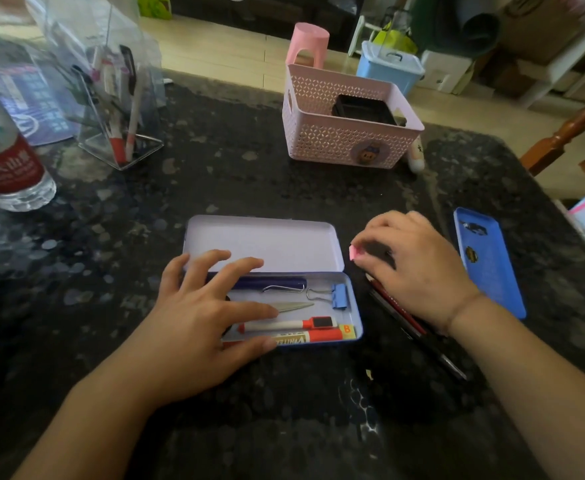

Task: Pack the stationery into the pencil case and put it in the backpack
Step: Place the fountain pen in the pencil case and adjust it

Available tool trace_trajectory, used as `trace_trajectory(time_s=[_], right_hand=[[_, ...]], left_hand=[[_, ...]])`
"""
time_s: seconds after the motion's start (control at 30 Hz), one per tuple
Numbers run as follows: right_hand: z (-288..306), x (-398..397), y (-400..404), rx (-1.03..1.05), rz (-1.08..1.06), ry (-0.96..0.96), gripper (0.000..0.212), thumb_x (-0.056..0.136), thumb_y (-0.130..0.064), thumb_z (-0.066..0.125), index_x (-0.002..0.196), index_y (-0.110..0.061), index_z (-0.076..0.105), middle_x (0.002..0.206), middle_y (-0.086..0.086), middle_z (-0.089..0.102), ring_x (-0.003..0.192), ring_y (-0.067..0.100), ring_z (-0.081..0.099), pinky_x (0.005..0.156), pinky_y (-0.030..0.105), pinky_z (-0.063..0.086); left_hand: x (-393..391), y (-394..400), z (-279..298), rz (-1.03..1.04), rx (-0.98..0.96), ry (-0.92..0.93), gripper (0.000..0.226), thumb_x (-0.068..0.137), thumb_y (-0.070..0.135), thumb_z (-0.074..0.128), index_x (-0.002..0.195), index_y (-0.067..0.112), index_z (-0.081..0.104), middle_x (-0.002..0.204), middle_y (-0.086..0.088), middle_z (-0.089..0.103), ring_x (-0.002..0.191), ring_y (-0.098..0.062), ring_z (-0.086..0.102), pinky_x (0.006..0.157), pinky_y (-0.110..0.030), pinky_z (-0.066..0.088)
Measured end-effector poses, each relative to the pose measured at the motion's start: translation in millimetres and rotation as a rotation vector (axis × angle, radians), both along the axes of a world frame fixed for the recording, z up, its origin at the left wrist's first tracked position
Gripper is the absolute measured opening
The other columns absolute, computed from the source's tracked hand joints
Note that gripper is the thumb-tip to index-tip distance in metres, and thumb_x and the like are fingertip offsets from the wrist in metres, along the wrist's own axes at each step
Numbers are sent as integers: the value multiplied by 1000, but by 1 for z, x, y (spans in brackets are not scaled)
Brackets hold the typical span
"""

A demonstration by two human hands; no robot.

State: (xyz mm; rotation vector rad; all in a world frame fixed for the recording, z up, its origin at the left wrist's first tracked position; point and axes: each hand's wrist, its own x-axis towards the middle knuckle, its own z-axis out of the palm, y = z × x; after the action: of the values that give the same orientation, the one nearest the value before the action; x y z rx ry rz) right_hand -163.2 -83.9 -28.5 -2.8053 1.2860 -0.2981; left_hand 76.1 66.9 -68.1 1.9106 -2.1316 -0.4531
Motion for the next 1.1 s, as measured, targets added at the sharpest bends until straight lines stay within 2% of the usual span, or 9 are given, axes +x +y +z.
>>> trace_trajectory(time_s=[0.07,0.17,0.3,0.43,0.7,0.93,1.1], right_hand=[[6,-3,25,76,94,-83,20,82,-46,54,95,-34,65,99,-18,53,91,5,43,72,21,41],[1,-1,47,142,139,92,21,82,-48,56,94,-35,65,101,-20,53,93,3,41,73,24,45],[-6,2,44,68,148,289,24,84,-47,57,103,-34,65,106,-18,52,98,8,39,77,29,44],[-9,6,41,52,97,267,24,80,-50,61,97,-34,68,100,-17,53,92,7,39,72,28,44],[-10,8,42,80,93,285,20,82,-47,61,94,-35,70,97,-19,52,91,6,38,70,26,43],[-12,6,49,68,96,196,22,87,-42,52,98,-31,68,97,-14,53,93,11,42,70,26,42],[-17,-2,50,112,106,133,23,89,-41,50,92,-30,70,97,-18,49,94,3,38,72,21,40]], left_hand=[[-2,-1,1,13,7,-10,54,78,78,18,117,62,52,155,20,16,144,-15,4,115,-54,5],[-4,-2,1,17,17,-34,44,83,72,25,117,62,53,155,20,18,144,-16,5,116,-53,4],[-4,-1,1,41,12,-7,28,88,58,44,113,60,56,154,20,21,143,-16,6,116,-51,3],[-3,-4,-1,29,36,-62,29,88,59,40,114,63,52,154,23,15,143,-15,1,116,-51,2],[-3,-5,-2,36,44,-50,29,89,58,40,115,62,51,154,23,14,143,-14,0,117,-49,3],[-3,-4,-3,32,7,1,29,87,55,48,114,64,52,151,22,26,139,-13,18,116,-47,13],[-5,-5,0,41,-35,34,26,84,50,50,105,60,61,146,15,41,127,-18,41,109,-50,28]])
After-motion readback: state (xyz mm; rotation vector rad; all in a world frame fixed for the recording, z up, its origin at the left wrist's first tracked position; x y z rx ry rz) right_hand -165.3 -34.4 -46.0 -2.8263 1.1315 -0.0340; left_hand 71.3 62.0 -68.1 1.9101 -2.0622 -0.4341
